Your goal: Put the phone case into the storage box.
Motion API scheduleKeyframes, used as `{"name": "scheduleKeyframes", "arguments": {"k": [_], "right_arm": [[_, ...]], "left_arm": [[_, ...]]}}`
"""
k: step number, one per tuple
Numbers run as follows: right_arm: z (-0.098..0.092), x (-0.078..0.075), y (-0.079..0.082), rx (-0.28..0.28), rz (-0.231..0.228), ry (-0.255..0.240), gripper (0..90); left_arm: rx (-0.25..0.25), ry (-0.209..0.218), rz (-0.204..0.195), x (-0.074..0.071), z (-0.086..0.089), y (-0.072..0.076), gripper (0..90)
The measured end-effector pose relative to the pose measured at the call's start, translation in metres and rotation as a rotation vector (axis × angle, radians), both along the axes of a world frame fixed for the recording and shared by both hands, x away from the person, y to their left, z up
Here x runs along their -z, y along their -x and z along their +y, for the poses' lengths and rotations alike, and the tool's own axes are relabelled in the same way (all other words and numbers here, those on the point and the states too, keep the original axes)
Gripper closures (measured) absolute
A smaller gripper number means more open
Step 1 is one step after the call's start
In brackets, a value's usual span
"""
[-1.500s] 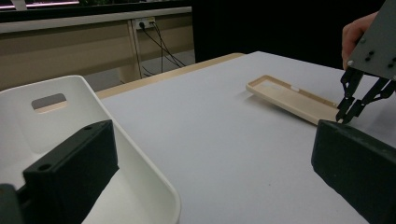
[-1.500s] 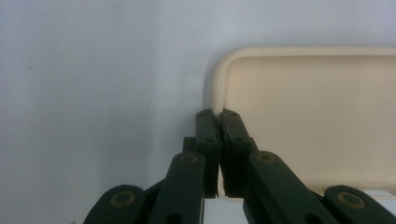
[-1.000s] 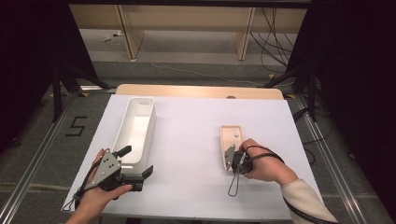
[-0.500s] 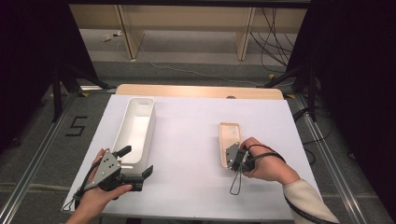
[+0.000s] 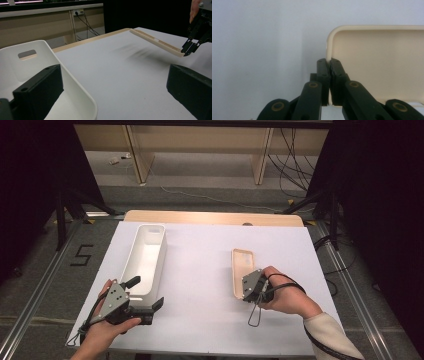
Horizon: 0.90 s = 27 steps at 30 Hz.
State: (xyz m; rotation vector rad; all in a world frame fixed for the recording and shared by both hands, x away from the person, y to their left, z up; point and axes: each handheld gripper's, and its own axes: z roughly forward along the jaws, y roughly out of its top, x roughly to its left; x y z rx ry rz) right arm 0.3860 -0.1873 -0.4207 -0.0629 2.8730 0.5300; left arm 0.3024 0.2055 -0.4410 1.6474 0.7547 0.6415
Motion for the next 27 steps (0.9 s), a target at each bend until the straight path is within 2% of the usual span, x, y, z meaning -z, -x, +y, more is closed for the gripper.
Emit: {"name": "scheduleKeyframes", "arguments": {"k": [6, 10, 18, 24, 27], "right_arm": [[-0.0008, -0.0028, -0.0003, 0.001, 0.001, -0.050, 88.2], [-0.0013, -0.0032, 0.0001, 0.005, 0.026, -0.079, 88.2], [-0.0032, -0.0046, -0.0007, 0.011, 0.029, -0.106, 88.2], [-0.0032, -0.0045, -0.0006, 0.020, 0.012, -0.156, 88.2], [-0.0032, -0.0048, -0.0005, 0.021, 0.023, -0.169, 88.2]], "left_arm": [[0.000, 0.000, 0.000, 0.0000, -0.0001, 0.0001, 0.2], [-0.001, -0.001, 0.000, 0.0000, 0.0000, 0.0000, 0.2], [-0.001, -0.002, 0.000, 0.0000, 0.0001, 0.0001, 0.2], [0.000, -0.002, -0.002, -0.0001, 0.0001, 0.0000, 0.2], [-0.005, -0.007, 0.005, -0.0006, 0.0005, 0.0009, 0.2]]}}
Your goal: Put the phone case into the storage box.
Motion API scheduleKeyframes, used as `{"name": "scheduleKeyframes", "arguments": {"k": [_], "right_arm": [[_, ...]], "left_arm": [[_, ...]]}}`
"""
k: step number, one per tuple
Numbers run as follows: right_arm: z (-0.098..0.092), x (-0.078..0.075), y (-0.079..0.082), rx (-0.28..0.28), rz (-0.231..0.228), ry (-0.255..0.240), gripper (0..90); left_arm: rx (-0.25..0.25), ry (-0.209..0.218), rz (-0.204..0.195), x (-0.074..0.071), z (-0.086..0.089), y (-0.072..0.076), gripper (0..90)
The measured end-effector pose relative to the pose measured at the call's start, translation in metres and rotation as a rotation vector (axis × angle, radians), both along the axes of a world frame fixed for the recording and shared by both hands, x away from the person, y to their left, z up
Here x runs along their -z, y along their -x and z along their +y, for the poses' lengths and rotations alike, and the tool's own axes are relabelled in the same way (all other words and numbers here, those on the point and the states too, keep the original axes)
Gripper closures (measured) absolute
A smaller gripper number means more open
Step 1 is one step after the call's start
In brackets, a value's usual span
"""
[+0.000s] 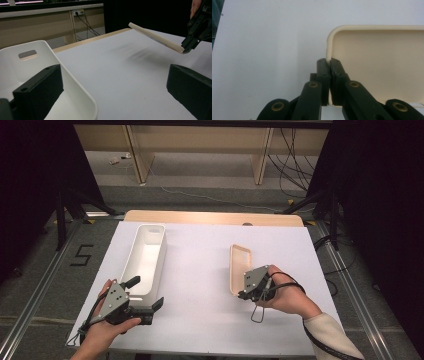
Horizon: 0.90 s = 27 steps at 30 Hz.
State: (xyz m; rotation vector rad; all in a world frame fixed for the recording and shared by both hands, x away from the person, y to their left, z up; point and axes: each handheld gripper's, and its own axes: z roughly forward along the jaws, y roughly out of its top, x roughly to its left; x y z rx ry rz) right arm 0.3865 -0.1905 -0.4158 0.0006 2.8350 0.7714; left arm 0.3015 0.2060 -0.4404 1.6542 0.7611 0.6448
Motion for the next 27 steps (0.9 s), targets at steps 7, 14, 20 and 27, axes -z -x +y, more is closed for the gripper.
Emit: {"name": "scheduleKeyframes", "arguments": {"k": [7, 14, 20, 27], "right_arm": [[0.0001, 0.0013, 0.0002, -0.002, 0.013, -0.038, 88.2], [0.0023, 0.0019, 0.0018, -0.004, 0.014, -0.093, 88.2], [0.0040, 0.0030, 0.0032, -0.009, 0.015, -0.130, 88.2], [0.0051, 0.0035, 0.0046, -0.001, 0.012, -0.184, 88.2]], "left_arm": [[0.001, -0.002, -0.002, -0.0001, 0.0001, 0.0001, 0.2], [0.001, -0.004, -0.003, -0.0001, 0.0000, 0.0001, 0.2], [0.000, -0.001, 0.002, 0.0000, -0.0005, 0.0005, 0.2], [0.000, -0.003, 0.001, -0.0001, -0.0004, 0.0006, 0.2]]}}
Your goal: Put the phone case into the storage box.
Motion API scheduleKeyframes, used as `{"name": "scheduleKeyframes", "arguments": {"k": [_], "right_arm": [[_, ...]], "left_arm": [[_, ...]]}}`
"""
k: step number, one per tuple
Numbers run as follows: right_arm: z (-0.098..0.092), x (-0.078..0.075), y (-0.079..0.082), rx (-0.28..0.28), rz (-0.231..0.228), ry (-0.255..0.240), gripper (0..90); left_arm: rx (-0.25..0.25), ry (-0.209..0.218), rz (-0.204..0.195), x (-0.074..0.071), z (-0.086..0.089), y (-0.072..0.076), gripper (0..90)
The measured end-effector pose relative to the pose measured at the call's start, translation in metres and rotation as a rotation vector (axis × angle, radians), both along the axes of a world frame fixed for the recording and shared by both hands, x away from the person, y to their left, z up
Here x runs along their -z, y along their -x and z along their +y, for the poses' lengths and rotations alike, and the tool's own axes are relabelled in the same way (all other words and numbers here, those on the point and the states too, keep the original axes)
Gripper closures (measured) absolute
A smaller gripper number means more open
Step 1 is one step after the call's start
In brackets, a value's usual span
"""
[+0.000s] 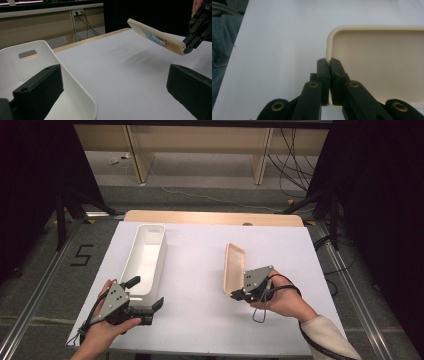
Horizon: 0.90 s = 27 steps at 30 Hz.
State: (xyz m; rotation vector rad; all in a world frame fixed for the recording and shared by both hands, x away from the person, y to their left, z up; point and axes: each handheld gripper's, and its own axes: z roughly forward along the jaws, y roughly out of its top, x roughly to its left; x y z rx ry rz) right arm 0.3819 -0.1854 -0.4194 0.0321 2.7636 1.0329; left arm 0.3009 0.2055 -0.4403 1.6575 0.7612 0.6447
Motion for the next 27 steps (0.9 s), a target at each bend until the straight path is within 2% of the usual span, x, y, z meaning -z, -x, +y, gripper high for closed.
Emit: {"name": "scheduleKeyframes", "arguments": {"k": [6, 13, 15, 18, 19, 23, 27], "right_arm": [[-0.0001, 0.0006, 0.0011, 0.000, 0.013, -0.032, 88.3], [0.0015, 0.0014, 0.0018, 0.004, -0.003, -0.067, 88.3], [0.0021, 0.0013, 0.0034, 0.006, 0.014, -0.079, 88.3], [0.0028, 0.0018, 0.0029, 0.007, -0.004, -0.094, 88.3], [0.0030, 0.0018, 0.0039, 0.004, 0.010, -0.102, 88.3], [0.0039, 0.0024, 0.0043, 0.006, 0.012, -0.122, 88.3], [0.0051, 0.0025, 0.0046, 0.004, 0.011, -0.149, 88.3]], "left_arm": [[0.000, -0.001, 0.000, 0.0000, 0.0000, 0.0001, 0.3], [-0.002, 0.002, 0.000, -0.0001, -0.0001, 0.0006, 0.3], [-0.002, 0.004, -0.001, -0.0003, -0.0002, 0.0007, 0.4], [-0.003, 0.004, -0.001, -0.0005, -0.0002, 0.0007, 0.5], [-0.004, 0.005, -0.002, -0.0006, -0.0001, 0.0005, 0.5], [-0.005, 0.004, -0.002, -0.0009, 0.0001, 0.0002, 0.5], [-0.010, -0.018, -0.001, -0.0024, -0.0008, -0.0014, 0.9]]}}
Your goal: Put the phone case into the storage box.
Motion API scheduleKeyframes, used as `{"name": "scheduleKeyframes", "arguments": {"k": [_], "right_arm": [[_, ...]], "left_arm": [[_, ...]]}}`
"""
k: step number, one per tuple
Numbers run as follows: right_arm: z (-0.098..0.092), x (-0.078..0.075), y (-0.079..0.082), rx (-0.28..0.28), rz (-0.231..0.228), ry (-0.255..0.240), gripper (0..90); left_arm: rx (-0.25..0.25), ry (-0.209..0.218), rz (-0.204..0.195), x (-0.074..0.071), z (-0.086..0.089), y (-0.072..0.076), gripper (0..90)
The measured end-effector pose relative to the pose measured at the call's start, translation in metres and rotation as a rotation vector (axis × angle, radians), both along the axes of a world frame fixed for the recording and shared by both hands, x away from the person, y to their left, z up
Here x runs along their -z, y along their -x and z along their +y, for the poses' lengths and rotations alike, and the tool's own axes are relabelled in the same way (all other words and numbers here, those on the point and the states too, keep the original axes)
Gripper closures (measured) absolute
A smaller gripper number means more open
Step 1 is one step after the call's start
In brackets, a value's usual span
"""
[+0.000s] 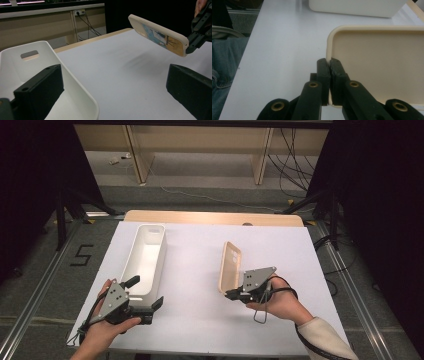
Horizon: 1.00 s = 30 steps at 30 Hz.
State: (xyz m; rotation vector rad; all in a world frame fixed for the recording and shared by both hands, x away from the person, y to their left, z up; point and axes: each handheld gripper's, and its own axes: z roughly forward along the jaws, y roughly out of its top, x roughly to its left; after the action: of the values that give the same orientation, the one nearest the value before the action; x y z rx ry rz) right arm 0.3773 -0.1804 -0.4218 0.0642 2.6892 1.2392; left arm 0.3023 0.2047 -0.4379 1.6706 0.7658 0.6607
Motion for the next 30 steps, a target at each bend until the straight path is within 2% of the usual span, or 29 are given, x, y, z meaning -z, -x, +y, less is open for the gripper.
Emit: {"name": "scheduleKeyframes", "arguments": {"k": [6, 9, 12, 20, 21, 22, 23, 24, 25, 26, 27, 30], "right_arm": [[0.002, 0.001, 0.001, -0.009, 0.012, -0.021, 88.3], [0.004, 0.000, 0.002, -0.013, 0.011, -0.028, 88.3], [0.004, 0.000, 0.002, -0.012, 0.007, -0.037, 88.3], [0.009, -0.001, 0.003, -0.024, 0.010, -0.055, 88.3], [0.009, -0.001, 0.003, -0.023, 0.011, -0.052, 88.3], [0.011, -0.001, 0.004, -0.024, 0.009, -0.052, 88.3], [0.011, -0.001, 0.004, -0.028, 0.010, -0.053, 88.3], [0.012, -0.001, 0.004, -0.028, 0.002, -0.057, 88.3], [0.012, -0.001, 0.004, -0.025, 0.001, -0.058, 88.3], [0.012, -0.001, 0.004, -0.025, 0.001, -0.058, 88.3], [0.013, -0.001, 0.004, -0.029, 0.003, -0.058, 88.3], [0.014, -0.001, 0.005, -0.029, -0.002, -0.055, 88.3]], "left_arm": [[0.014, -0.019, 0.028, -0.005, -0.007, -0.005, 1.4], [0.031, -0.014, 0.026, -0.008, -0.010, -0.010, 1.7], [0.022, -0.010, 0.047, -0.011, -0.012, -0.012, 2.3], [0.036, -0.025, 0.050, -0.024, -0.024, -0.029, 4.3], [0.060, -0.183, -0.051, -0.031, -0.016, -0.038, 4.3], [0.047, -0.186, -0.061, -0.036, -0.019, -0.042, 4.4], [0.075, -0.127, -0.012, -0.035, -0.026, -0.042, 4.6], [0.065, -0.079, 0.029, -0.035, -0.030, -0.040, 5.0], [0.073, -0.101, 0.016, -0.039, -0.032, -0.043, 5.2], [0.073, -0.101, 0.016, -0.039, -0.032, -0.043, 5.2], [0.079, -0.162, -0.048, -0.044, -0.030, -0.050, 5.2], [0.076, -0.168, -0.027, -0.050, -0.037, -0.055, 6.6]]}}
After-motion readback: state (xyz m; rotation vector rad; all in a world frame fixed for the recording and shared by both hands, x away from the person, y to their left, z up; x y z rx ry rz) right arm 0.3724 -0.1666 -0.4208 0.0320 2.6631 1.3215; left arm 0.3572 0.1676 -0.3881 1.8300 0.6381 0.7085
